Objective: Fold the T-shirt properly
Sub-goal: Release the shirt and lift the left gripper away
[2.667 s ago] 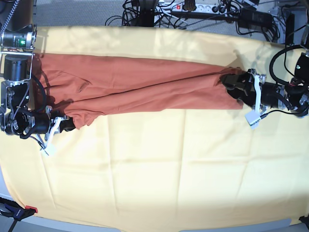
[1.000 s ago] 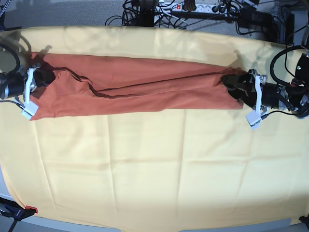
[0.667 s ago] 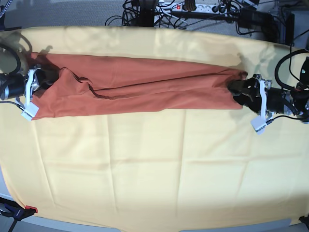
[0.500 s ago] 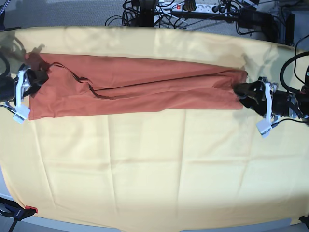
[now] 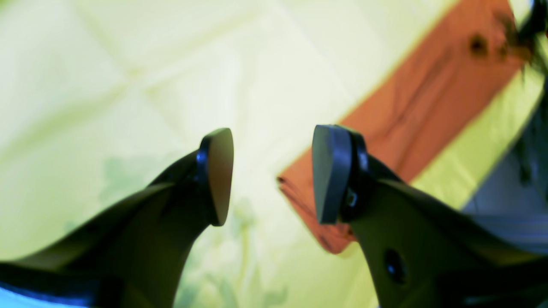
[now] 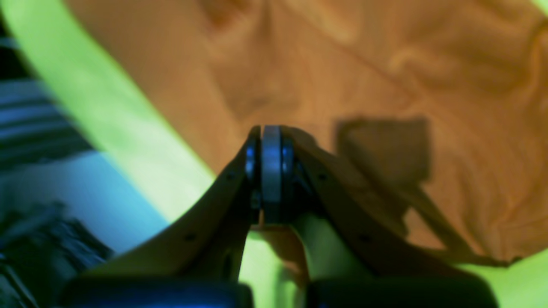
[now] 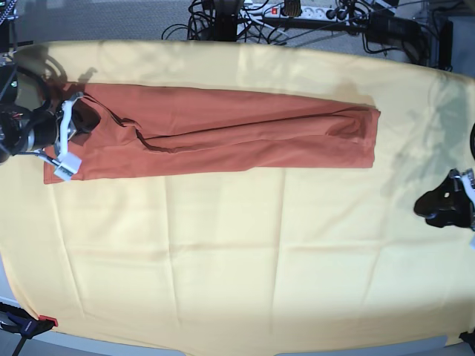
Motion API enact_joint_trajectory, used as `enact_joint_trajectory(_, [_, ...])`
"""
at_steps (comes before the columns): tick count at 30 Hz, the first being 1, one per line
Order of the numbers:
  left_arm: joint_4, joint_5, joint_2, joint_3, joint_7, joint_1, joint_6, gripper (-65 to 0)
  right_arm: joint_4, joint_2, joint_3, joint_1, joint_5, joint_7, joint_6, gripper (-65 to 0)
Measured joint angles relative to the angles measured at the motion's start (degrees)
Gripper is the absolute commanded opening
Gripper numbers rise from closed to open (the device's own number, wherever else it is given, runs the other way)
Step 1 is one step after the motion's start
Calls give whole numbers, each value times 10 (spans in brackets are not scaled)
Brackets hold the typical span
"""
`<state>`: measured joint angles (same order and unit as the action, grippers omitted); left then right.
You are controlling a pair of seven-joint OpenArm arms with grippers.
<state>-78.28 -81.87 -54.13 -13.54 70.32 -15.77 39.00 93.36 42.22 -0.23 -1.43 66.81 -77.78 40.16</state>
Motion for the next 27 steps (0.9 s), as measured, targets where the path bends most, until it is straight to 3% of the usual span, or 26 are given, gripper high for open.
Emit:
enact_joint_trajectory(1, [12,-2,6,-24,-4,16,-2,-334,0,-9,0,0,-42,20,-1,-650])
enact_joint_trajectory(4, [53,-3,22,-80,-3,70,-3,-334,0,-29,0,2,-155,49,-58,-650])
enact_joint_trajectory(7, [92,-16,41,-127,0,120,-3,-334,1,-49,3,1,-195,60,-72,-650])
enact_joint_trajectory(12, [108,-18,79,-171,0,174,-3,-334,9,-72,8,-27,-282,134,-104,-650])
enact_joint_trajectory(18, [109,-17,122,-171,2,226,5,-333,11,-73,11,-54,-297,161,-116,-650])
enact_joint_trajectory(27, [108,-22,186,-141,-4,226,6,-333,11,-73,11,-55,-294,161,-117,-650])
